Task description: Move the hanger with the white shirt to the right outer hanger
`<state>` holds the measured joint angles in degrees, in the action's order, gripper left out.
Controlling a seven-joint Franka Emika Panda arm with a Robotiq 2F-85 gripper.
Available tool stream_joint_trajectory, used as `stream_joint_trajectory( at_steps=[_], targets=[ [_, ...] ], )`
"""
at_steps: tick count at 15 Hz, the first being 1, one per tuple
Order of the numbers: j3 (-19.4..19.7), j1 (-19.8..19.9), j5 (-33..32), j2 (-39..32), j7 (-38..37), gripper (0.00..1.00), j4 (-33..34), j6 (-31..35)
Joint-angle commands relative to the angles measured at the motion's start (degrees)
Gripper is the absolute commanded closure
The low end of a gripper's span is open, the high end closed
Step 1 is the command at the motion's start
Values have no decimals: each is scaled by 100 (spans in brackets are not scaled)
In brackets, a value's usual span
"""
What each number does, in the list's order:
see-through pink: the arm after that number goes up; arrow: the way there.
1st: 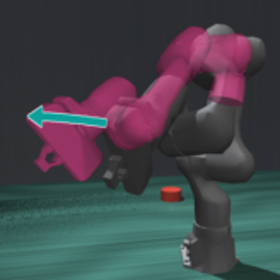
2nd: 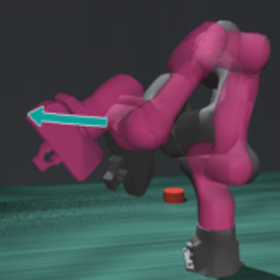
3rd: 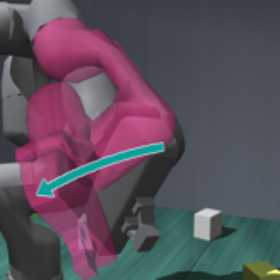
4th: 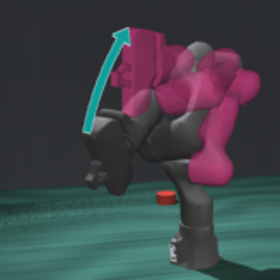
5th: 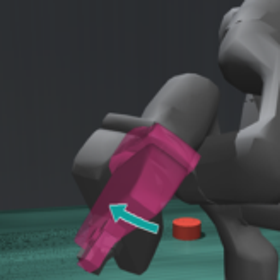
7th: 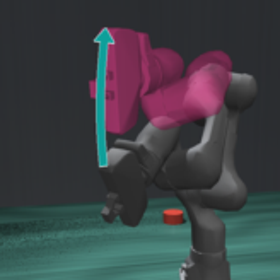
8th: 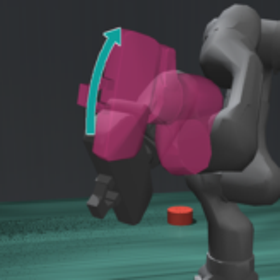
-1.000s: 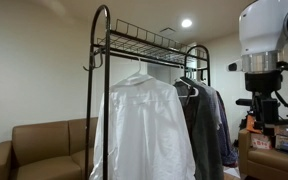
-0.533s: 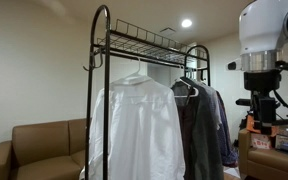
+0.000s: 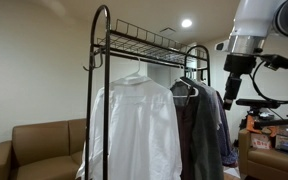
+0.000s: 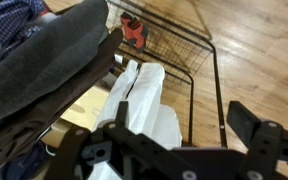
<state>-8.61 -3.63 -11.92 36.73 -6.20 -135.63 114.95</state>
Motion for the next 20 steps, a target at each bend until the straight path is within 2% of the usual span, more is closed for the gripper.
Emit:
stream_joint_trajectory(
  at_steps=[1, 6, 11, 13, 14, 19, 20],
  targets=[
    [-15, 262, -398, -728, -55, 0, 584, 703],
    [-64, 541, -954, -1852, -170, 0, 1703, 1417],
    [12, 560, -1412, -2727, -348, 0, 3018, 1316],
    [33, 494, -1498, -2786, -550, 0, 3159, 1208],
    [129, 428, -1340, -2625, -320, 0, 2893, 1355],
    [134, 413, -1363, -2737, -407, 0, 3045, 1340],
    [198, 394, -1184, -2826, -286, 0, 3096, 1548]
  ],
)
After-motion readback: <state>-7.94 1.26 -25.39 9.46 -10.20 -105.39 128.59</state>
